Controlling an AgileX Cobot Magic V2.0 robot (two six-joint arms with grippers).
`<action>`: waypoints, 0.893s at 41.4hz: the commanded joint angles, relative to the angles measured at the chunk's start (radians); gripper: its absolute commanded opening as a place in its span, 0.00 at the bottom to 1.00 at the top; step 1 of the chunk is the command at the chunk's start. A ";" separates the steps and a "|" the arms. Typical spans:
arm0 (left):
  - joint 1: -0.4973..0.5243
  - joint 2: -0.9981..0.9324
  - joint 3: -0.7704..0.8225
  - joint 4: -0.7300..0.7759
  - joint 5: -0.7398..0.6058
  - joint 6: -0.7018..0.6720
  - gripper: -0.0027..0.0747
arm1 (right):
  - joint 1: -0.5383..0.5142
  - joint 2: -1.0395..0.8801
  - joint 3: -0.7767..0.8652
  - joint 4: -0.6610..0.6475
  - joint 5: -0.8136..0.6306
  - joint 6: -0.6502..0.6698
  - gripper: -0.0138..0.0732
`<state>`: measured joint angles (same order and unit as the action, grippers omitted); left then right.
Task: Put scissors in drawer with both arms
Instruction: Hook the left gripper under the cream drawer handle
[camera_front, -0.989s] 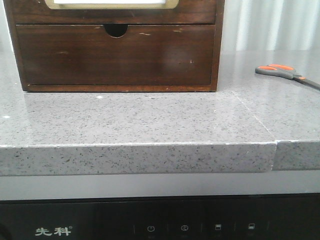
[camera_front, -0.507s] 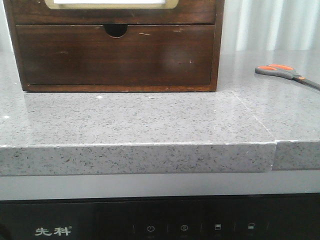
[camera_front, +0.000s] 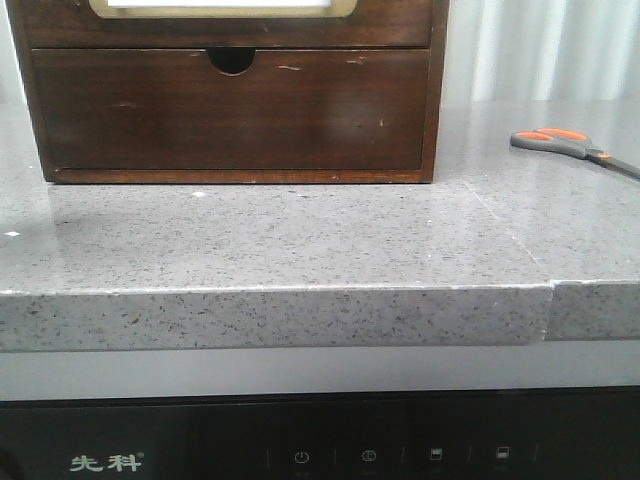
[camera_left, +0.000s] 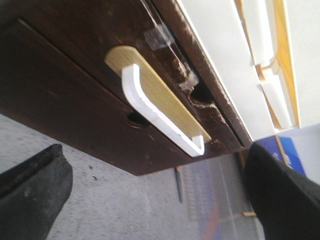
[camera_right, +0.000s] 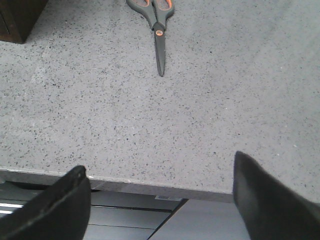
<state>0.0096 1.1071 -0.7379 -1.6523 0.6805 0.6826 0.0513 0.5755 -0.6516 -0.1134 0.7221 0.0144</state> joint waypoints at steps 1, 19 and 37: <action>-0.005 0.066 -0.043 -0.168 0.112 0.100 0.90 | -0.003 0.010 -0.026 -0.014 -0.068 -0.004 0.85; -0.005 0.342 -0.187 -0.208 0.269 0.150 0.90 | -0.003 0.010 -0.026 -0.014 -0.068 -0.004 0.85; -0.005 0.430 -0.276 -0.208 0.262 0.141 0.80 | -0.003 0.010 -0.026 -0.014 -0.068 -0.004 0.85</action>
<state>0.0096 1.5654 -0.9759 -1.7719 0.8956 0.8303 0.0513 0.5755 -0.6516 -0.1134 0.7221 0.0144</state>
